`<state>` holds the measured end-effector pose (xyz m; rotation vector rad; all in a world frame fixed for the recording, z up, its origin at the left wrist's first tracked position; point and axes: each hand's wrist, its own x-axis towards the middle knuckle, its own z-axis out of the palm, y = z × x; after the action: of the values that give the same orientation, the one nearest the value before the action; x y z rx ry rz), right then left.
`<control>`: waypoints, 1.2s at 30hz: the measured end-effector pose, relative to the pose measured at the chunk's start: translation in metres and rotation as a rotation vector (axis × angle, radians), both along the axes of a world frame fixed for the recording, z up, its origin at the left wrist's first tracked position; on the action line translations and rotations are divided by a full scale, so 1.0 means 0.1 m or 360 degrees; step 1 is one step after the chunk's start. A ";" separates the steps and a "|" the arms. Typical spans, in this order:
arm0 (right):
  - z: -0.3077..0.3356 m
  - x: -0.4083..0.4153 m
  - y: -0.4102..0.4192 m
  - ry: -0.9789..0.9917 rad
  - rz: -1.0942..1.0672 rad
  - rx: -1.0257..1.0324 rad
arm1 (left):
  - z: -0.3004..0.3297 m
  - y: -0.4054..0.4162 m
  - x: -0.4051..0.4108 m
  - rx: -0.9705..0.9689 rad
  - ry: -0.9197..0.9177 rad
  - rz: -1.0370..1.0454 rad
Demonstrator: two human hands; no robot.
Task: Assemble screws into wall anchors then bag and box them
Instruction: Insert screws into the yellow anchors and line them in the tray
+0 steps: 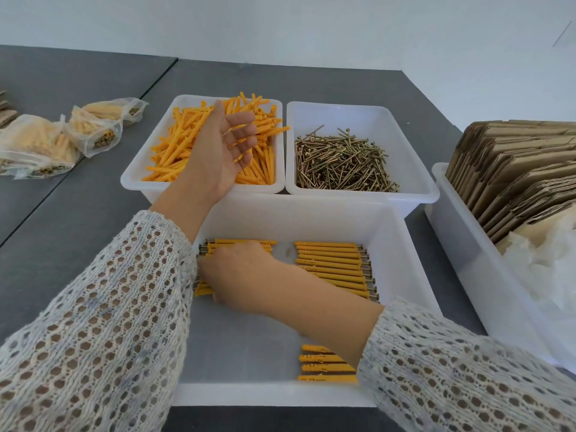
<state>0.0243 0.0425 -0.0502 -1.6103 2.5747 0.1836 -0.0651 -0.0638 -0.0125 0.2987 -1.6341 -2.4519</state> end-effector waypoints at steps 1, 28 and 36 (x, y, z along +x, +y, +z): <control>0.00 -0.02 0.00 0.0002 -0.0028 -0.0039 | 0.00 0.00 0.00 -0.0002 0.0001 0.0000; 0.24 -1.26 0.87 -0.0085 -0.1353 -0.0939 | -0.23 0.05 -0.02 -0.2645 -0.0276 0.0051; 0.25 -1.41 0.84 -0.0474 -0.1604 -0.0335 | -0.20 0.04 0.01 -0.2691 -0.0254 -0.0065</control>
<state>-0.1169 0.1269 -0.0252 -0.1798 2.8327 -0.3807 -0.0645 -0.0596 -0.0328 0.1423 -2.9515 -0.3842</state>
